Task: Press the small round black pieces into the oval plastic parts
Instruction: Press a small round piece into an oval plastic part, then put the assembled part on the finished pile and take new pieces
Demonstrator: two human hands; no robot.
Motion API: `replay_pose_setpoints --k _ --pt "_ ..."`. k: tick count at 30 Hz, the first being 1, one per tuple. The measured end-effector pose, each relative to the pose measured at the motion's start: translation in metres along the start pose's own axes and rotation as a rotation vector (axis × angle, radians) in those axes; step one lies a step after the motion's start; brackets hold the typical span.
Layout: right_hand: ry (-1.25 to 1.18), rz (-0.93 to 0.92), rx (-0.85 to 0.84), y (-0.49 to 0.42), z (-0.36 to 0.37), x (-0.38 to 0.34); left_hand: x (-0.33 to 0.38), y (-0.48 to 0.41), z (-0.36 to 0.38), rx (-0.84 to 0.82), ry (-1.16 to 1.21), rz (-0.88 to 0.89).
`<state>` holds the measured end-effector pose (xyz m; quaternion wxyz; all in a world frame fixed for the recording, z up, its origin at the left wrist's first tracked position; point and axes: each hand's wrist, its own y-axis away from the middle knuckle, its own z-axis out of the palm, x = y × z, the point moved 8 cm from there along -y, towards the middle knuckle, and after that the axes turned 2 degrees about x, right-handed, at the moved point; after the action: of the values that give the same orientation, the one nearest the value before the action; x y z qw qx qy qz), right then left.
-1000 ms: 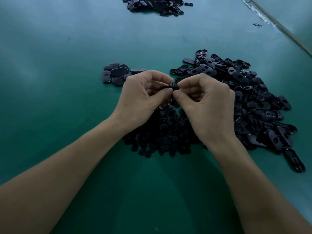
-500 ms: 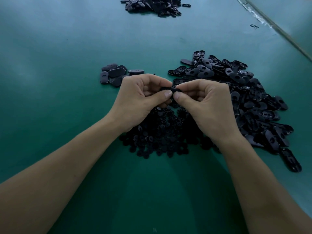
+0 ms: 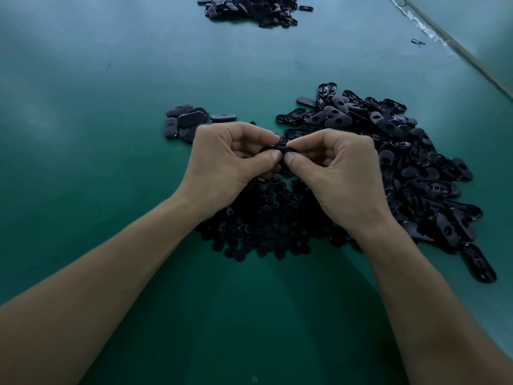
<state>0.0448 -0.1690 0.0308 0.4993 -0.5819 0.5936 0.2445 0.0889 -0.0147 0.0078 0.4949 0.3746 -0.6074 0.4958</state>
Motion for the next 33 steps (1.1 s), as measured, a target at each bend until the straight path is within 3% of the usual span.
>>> replay_pose_setpoints --k 7,12,21,33 --pt "0.096 -0.030 0.049 0.001 -0.006 -0.005 -0.001 -0.001 -0.003 0.029 0.000 0.009" --pt "0.408 -0.015 0.216 0.001 -0.025 -0.001 -0.011 -0.006 -0.023 0.208 0.215 -0.064" --pt "0.761 0.072 0.100 0.004 -0.020 0.012 -0.025 -0.010 -0.039 0.455 0.526 -0.213" --pt "0.862 0.134 0.110 0.005 -0.026 0.016 -0.023 -0.009 -0.038 0.416 0.361 -0.212"
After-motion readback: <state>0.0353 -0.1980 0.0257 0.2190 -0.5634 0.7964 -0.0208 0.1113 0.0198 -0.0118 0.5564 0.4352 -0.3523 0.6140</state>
